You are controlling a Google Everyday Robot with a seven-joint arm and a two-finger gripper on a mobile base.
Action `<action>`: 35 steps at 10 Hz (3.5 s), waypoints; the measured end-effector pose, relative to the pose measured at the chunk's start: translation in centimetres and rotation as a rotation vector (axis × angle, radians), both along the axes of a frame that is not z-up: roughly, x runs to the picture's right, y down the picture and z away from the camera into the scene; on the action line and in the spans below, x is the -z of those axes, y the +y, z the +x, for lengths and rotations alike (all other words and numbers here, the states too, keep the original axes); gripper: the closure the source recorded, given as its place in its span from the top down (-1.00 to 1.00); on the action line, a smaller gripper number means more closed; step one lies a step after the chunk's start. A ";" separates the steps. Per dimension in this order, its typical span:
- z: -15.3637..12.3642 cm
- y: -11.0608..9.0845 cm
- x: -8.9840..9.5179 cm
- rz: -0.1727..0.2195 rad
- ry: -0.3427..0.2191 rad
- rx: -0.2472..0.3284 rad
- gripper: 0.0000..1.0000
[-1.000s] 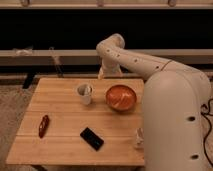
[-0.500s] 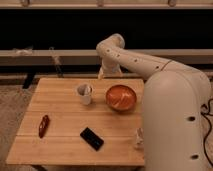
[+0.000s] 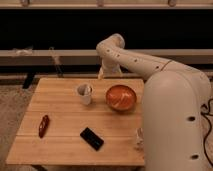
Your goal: Pick up the ceramic bowl
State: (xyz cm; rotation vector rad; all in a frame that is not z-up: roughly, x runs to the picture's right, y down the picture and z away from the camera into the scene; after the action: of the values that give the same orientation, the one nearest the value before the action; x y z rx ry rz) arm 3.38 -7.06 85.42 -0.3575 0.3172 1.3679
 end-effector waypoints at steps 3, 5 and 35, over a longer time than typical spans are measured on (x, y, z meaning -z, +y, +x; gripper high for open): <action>0.0 0.0 0.0 0.000 0.000 0.000 0.60; 0.0 -0.1 0.0 0.001 0.000 -0.001 0.60; 16.1 12.4 -10.4 -0.374 0.063 -0.248 0.10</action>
State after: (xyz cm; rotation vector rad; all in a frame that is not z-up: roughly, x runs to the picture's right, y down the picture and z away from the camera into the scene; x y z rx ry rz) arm 19.46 5.30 95.81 -0.6817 0.5998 1.5645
